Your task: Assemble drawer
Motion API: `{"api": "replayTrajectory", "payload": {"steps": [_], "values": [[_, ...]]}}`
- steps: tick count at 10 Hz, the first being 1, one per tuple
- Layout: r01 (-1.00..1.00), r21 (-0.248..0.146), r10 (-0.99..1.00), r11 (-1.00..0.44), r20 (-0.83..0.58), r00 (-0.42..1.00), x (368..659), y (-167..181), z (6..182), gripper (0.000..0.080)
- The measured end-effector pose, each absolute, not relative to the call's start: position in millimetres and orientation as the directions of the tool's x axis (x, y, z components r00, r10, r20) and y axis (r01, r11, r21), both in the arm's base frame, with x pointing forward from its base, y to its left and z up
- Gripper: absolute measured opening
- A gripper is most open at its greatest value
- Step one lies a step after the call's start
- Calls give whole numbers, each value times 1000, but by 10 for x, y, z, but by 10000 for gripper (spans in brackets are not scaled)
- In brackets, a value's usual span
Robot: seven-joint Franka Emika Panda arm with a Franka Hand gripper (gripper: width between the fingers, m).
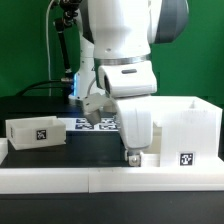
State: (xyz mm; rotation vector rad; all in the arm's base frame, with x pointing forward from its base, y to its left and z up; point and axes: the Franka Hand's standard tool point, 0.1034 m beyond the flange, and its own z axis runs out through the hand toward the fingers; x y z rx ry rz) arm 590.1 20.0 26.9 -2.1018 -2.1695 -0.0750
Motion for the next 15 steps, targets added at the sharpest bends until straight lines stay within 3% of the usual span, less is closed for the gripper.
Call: {"api": "replayTrajectory", "payload": {"steps": [10,13,15], "values": [[998,-62,993,11,119,-4,5894,362,270,649],[996,-86,994,-1,108,10,5891,-27,281,649],[997,-73,996,2,87,4,5918,-285,366,649]]}}
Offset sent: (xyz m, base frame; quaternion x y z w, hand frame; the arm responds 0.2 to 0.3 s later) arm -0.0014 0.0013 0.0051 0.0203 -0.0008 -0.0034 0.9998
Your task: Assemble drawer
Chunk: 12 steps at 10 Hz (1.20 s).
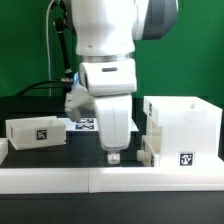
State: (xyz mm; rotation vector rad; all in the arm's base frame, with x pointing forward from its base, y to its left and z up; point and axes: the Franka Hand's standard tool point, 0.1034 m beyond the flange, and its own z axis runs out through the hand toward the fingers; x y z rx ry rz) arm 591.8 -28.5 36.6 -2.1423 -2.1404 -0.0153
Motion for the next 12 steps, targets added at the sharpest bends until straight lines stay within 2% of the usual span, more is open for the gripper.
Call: {"api": "replayTrajectory", "payload": {"steps": [1,3,6,9,12], "values": [[998,-54,997,-17,78,21,5860,-397,380,649],[997,-41,996,-60,62,63,5613,-642,413,649],[988,5,987,-155,49,154,5205,-933,526,649],[980,-1,978,-201,47,201,5136,-942,531,649],[919,-12,918,-394,48,395,5134,-933,527,649]]}}
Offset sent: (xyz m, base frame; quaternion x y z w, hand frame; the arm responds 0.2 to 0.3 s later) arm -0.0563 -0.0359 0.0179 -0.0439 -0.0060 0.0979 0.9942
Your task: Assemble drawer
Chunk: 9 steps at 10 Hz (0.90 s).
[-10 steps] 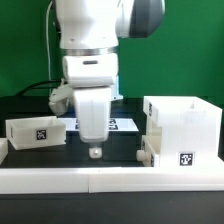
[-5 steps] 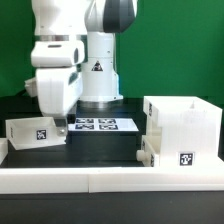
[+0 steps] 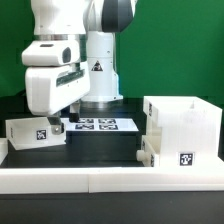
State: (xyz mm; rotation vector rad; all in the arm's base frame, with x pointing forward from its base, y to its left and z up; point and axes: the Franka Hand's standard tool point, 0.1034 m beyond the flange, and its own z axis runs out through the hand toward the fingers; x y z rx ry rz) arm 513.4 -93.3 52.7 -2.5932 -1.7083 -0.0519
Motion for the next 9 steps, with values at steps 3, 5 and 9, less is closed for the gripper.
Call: {"api": "replayTrajectory", "payload": {"steps": [3,5,9], "values": [[778,-5,777,-628,54,627,5010,-1039,496,649],[697,9,697,-717,62,715,4916,-1049,520,649],[521,6,520,-854,75,851,4742,-1061,530,649]]}}
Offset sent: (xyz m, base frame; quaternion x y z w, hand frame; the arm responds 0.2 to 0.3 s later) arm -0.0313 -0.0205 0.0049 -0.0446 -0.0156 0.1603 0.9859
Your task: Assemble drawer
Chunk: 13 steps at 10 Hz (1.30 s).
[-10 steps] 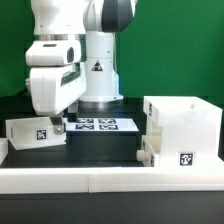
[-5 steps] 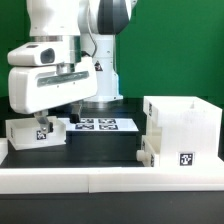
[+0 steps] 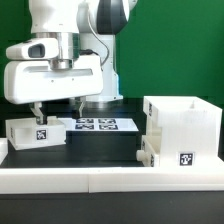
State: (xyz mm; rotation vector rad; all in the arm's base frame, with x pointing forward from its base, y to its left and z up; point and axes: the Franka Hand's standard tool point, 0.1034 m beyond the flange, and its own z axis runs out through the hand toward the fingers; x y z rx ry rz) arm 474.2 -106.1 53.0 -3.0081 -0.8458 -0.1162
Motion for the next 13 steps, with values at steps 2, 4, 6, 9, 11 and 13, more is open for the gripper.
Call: {"api": "replayTrajectory", "payload": {"steps": [2,4,6,9,11,13], "values": [[502,3,501,-865,75,862,4740,-1059,526,649],[501,4,500,-865,74,863,4715,-1082,531,649],[483,9,482,-876,67,873,4554,-1159,558,649],[488,13,488,-873,60,871,4291,-1209,466,649],[481,18,481,-877,63,875,4160,-1240,348,649],[472,29,473,-881,72,878,4042,-1238,206,649]]}}
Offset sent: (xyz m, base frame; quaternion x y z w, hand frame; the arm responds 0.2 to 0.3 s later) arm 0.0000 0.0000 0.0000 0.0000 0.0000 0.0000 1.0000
